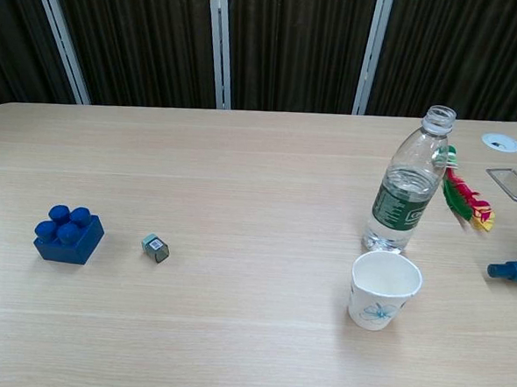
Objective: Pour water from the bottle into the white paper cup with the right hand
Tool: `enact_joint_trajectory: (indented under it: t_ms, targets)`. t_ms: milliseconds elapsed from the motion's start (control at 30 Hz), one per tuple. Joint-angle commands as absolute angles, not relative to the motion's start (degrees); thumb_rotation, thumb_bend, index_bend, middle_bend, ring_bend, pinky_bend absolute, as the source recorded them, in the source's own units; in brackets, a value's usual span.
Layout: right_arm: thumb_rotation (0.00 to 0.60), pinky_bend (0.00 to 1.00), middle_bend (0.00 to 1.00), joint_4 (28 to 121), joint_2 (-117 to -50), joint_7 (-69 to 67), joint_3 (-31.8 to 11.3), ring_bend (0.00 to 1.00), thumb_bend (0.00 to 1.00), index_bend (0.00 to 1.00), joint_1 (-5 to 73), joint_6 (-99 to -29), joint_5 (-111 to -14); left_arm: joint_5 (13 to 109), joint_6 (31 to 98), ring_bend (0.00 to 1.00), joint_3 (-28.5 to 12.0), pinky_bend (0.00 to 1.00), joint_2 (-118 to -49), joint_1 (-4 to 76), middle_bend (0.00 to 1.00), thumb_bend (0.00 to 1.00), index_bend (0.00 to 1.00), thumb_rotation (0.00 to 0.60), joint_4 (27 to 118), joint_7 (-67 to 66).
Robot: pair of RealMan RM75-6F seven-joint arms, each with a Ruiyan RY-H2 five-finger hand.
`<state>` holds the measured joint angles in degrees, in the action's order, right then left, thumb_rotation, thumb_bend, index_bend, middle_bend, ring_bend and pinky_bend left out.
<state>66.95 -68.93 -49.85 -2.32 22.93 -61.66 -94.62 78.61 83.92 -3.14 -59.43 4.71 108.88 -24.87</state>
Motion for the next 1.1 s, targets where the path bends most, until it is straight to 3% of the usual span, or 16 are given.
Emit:
enact_joint_trajectory:
  t_ms: [33, 500, 1100]
  targets:
    - [0.6, 0.0, 0.0, 59.7, -75.3, -56.9, -1.0, 0.0, 0.0, 0.0, 28.5, -59.0, -98.0, 76.4, 83.8, 0.0, -4.0, 0.0, -60.4, 5.2, 0.0, 0.0, 0.0, 0.6, 108.6, -26.5]
    - [0.6, 0.0, 0.0, 56.7, -84.5, -61.2, -0.8, 0.0, 0.0, 0.0, 37.1, -55.5, -98.0, 72.0, 83.3, 0.0, -5.1, 0.0, -61.8, 6.4, 0.0, 0.01, 0.0, 0.6, 108.4, -29.5]
    - [0.6, 0.0, 0.0, 49.3, -92.7, -63.4, -1.8, 0.0, 0.0, 0.0, 39.9, -50.7, -91.7, 70.1, 82.6, 0.0, -5.0, 0.0, -62.2, 7.4, 0.0, 0.01, 0.0, 0.6, 108.0, -30.1]
